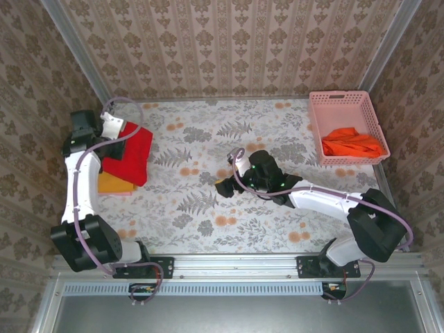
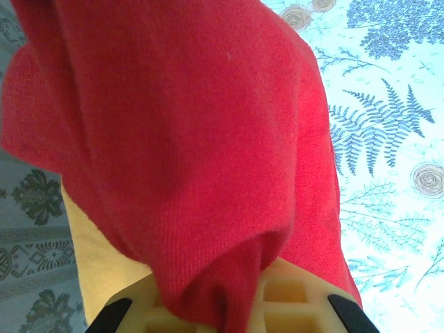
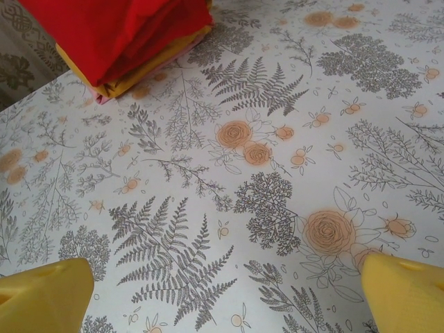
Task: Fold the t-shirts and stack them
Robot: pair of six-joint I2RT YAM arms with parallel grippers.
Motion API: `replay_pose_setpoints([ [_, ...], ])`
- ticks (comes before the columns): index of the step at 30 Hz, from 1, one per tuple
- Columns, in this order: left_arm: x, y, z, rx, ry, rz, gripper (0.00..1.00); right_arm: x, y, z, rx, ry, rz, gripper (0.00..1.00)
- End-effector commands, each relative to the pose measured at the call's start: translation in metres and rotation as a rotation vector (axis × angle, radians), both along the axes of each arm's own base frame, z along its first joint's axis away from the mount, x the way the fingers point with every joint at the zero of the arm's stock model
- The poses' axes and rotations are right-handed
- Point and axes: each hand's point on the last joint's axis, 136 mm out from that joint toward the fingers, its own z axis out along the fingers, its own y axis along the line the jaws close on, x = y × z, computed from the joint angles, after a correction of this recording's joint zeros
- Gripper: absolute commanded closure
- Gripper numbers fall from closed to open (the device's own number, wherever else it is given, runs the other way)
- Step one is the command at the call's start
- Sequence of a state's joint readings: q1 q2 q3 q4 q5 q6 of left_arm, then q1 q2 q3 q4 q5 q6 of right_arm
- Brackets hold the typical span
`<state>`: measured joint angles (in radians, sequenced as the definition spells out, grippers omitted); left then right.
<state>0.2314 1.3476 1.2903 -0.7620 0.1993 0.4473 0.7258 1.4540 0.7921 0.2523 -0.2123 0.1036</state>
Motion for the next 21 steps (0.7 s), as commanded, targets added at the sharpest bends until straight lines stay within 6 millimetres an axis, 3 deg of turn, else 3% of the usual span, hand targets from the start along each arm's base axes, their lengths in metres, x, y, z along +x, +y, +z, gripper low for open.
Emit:
replay_pose_setpoints([
  [1, 0.002, 0.003, 0.016, 0.005, -0.024, -0.026, 1.0, 0.007, 0.008, 0.01, 0.012, -0.037, 0.003, 0.0],
  [10, 0.008, 0.033, 0.003, 0.095, 0.011, 0.097, 1.0, 0.008, 0.011, 0.002, 0.016, -0.01, 0.005, 0.0],
  [21, 0.018, 0.078, -0.03, 0.251, 0.09, 0.236, 1.0, 0.006, 0.011, -0.007, -0.003, 0.017, 0.011, 0.0],
])
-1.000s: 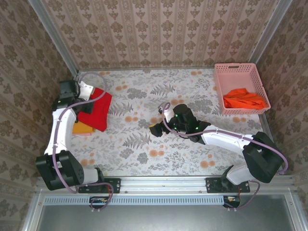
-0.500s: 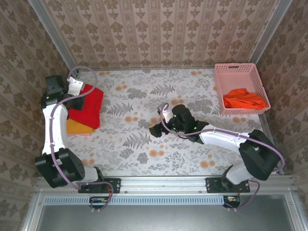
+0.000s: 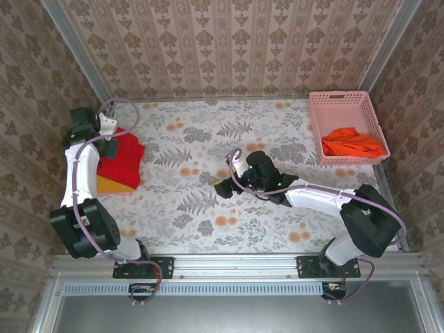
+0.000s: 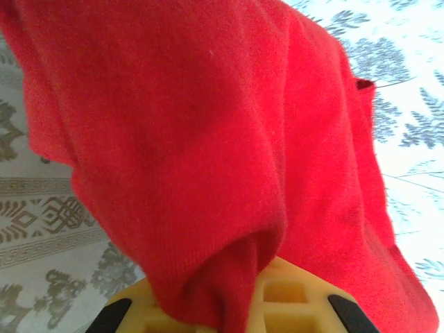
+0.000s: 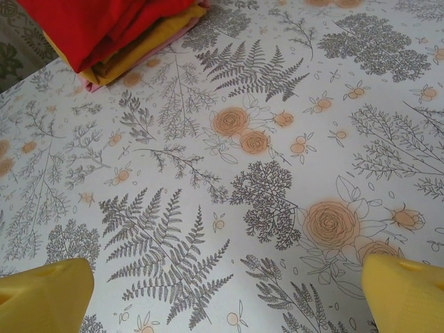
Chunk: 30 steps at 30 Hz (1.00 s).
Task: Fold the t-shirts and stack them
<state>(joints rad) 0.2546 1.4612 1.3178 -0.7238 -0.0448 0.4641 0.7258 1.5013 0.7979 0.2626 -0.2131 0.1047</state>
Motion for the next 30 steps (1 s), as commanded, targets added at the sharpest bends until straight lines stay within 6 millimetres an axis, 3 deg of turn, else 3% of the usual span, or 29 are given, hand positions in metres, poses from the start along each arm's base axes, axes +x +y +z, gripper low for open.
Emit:
replay_pose_setpoints([
  [1, 0.006, 0.026, -0.008, 0.078, 0.004, 0.085, 1.0, 0.003, 0.008, 0.008, 0.016, -0.005, 0.011, 0.0],
  [7, 0.012, 0.042, -0.039, 0.121, 0.046, 0.13, 1.0, 0.003, 0.007, 0.009, 0.009, -0.003, 0.009, 0.0],
  [11, 0.015, 0.047, -0.055, 0.127, 0.071, 0.153, 0.93, 0.004, 0.008, 0.01, 0.011, 0.001, 0.008, 0.0],
  [12, 0.015, 0.048, -0.058, 0.126, 0.074, 0.161, 0.88, 0.004, 0.009, 0.01, 0.017, 0.003, 0.007, 0.0],
  [14, 0.016, 0.052, -0.06, 0.131, 0.081, 0.191, 0.51, 0.005, 0.01, 0.012, 0.033, 0.006, 0.005, 0.0],
  [18, 0.016, 0.068, -0.05, 0.147, 0.058, 0.317, 0.13, 0.006, 0.01, 0.014, 0.046, 0.01, 0.0, 0.0],
  [20, 0.016, 0.077, -0.037, 0.163, 0.025, 0.391, 0.01, 0.007, 0.009, 0.014, 0.042, 0.013, -0.005, 0.0],
  [25, 0.021, 0.061, -0.014, 0.013, -0.085, 0.449, 0.0, 0.005, 0.008, 0.011, 0.036, 0.024, -0.011, 0.0],
  [30, 0.033, 0.032, -0.02, -0.256, -0.163, 0.429, 0.0, 0.005, 0.009, 0.011, 0.041, 0.035, -0.01, 0.0],
])
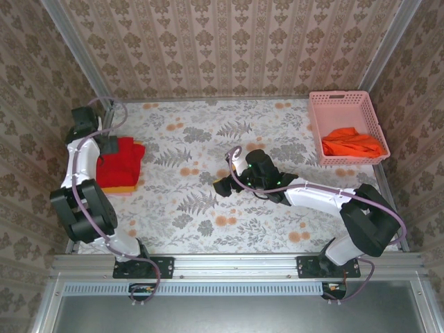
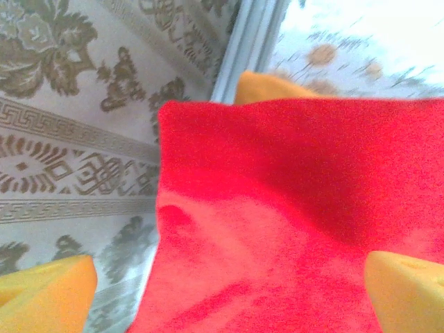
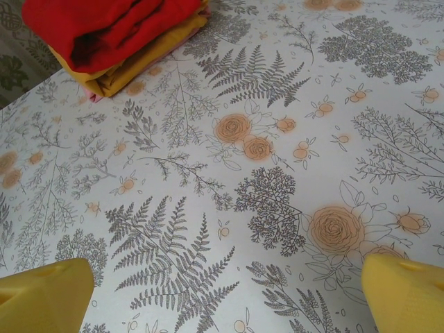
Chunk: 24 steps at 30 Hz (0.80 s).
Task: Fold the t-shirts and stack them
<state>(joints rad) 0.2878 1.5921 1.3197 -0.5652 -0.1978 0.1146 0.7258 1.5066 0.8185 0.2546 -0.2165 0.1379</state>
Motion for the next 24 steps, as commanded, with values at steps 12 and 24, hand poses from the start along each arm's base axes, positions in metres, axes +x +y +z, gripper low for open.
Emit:
replay_pose_setpoints([
  [12, 0.012, -0.02, -0.058, -0.462, -0.125, 0.108, 0.0, 0.001, -0.003, 0.023, 0.017, -0.01, -0.023, 0.0],
  [24, -0.008, -0.068, 0.041, -0.212, -0.486, -0.081, 0.0, 0.032, -0.096, 0.071, 0.055, -0.137, -0.348, 0.0],
])
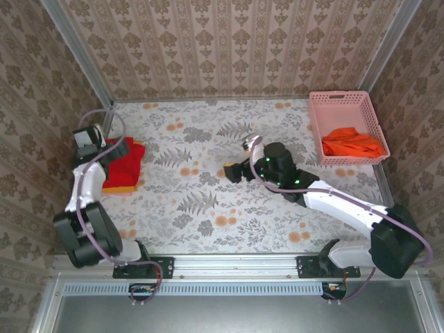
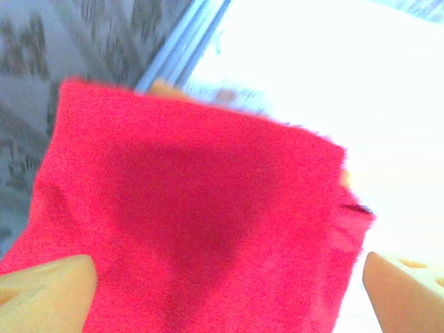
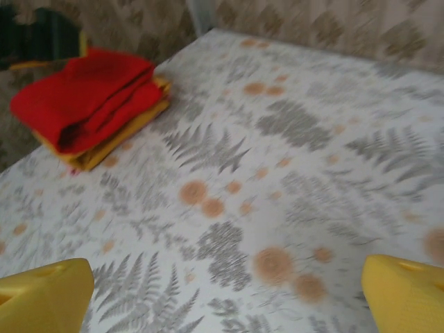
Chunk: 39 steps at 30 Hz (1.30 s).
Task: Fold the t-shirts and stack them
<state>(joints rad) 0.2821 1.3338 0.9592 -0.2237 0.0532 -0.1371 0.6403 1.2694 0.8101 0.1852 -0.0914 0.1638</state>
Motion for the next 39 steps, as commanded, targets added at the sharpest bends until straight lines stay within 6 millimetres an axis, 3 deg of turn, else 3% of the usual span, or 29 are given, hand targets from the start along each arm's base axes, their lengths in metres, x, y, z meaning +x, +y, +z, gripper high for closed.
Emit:
replay_pose_setpoints([
  [1, 0.0, -0.033, 0.041, 0.089, -0.185, -0.097, 0.0, 0.015, -0.054, -0.007, 0.001, 0.018, -0.181, 0.0],
  [5, -0.017, -0.087, 0.04, 0.128, -0.275, -0.26, 0.0, 0.02, -0.12, -0.014, -0.058, -0.019, -0.353, 0.0],
  [10, -0.039, -0.143, 0.006, 0.195, -0.292, -0.437, 0.0, 0.013, -0.211, -0.026, -0.158, -0.09, -0.648, 0.0],
  [12, -0.046, -0.154, -0.018, 0.262, -0.272, -0.484, 0.0, 0.007, -0.244, -0.038, -0.195, -0.116, -0.745, 0.0],
  [15, -0.05, -0.152, -0.041, 0.268, -0.284, -0.476, 0.0, 0.004, -0.283, -0.063, -0.22, -0.124, -0.856, 0.0],
  [17, -0.05, -0.149, -0.051, 0.276, -0.303, -0.464, 0.0, 0.005, -0.298, -0.076, -0.145, -0.106, -0.903, 0.0],
  [22, -0.037, -0.14, -0.055, 0.287, -0.368, -0.432, 0.0, 0.031, -0.295, -0.093, -0.071, -0.129, -0.888, 0.0],
  [26, -0.02, -0.132, -0.054, 0.286, -0.395, -0.417, 0.0, 0.054, -0.292, -0.094, -0.093, -0.128, -0.861, 0.0],
  [28, -0.013, -0.127, -0.056, 0.299, -0.404, -0.403, 0.0, 0.064, -0.292, -0.109, -0.105, -0.094, -0.849, 0.0],
  [30, -0.007, -0.119, -0.065, 0.274, -0.394, -0.38, 0.0, 0.071, -0.279, -0.117, -0.126, -0.075, -0.776, 0.0],
  [33, 0.001, -0.12, -0.083, 0.271, -0.384, -0.395, 0.0, 0.072, -0.272, -0.126, -0.127, -0.073, -0.736, 0.0],
  [39, 0.014, -0.105, -0.088, 0.243, -0.293, -0.321, 0.0, 0.074, -0.27, -0.127, -0.139, -0.064, -0.728, 0.0],
])
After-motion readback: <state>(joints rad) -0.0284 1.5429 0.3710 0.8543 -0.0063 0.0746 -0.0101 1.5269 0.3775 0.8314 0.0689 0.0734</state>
